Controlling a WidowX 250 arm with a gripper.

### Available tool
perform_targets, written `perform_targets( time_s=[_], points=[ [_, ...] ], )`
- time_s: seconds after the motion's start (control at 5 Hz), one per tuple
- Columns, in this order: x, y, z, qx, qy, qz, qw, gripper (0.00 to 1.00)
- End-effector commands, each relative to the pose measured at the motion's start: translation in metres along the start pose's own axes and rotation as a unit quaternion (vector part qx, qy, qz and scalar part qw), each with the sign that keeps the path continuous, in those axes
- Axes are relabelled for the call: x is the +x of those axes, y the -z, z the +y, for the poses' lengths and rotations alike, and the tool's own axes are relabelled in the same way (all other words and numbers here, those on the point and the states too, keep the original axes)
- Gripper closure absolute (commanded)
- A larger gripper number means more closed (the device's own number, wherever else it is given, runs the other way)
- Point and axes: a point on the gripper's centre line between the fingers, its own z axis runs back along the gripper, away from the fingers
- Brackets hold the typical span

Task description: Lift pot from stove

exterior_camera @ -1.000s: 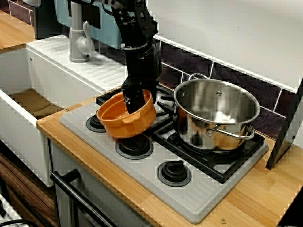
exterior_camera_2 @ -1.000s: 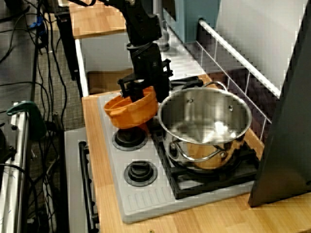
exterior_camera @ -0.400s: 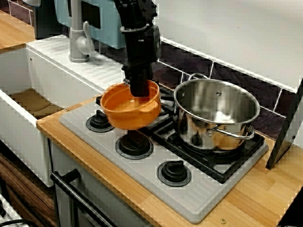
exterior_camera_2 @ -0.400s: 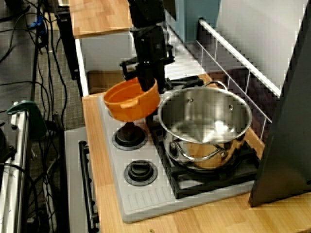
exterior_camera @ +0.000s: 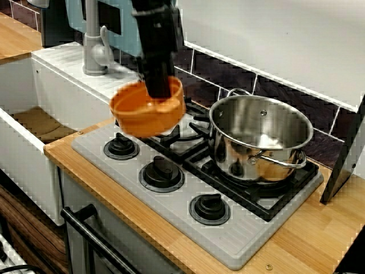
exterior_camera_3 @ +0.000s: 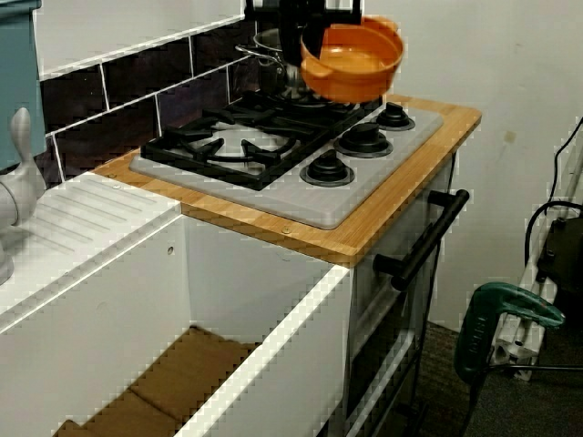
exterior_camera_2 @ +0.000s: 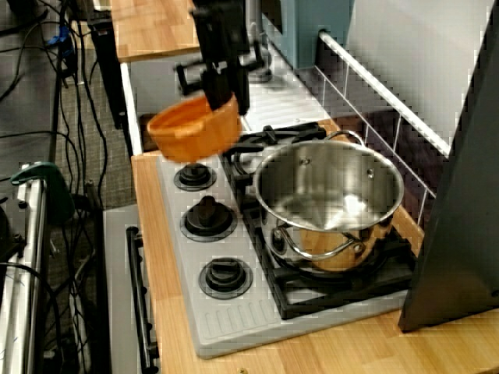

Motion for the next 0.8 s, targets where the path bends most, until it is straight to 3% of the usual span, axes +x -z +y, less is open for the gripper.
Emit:
perform_targets(
  time_s=[0.0,0.4,0.6],
  points=[
    [0.0,-0.061,0.002,0.059,0.001,-0.03,0.9978,1.0],
    [0.006,-0.079,0.017,0.106,-0.019,-0.018,0.994,1.0],
    [0.008,-0.094,0.027,0.109,-0.03,-0.025,0.9933,1.0]
  ],
)
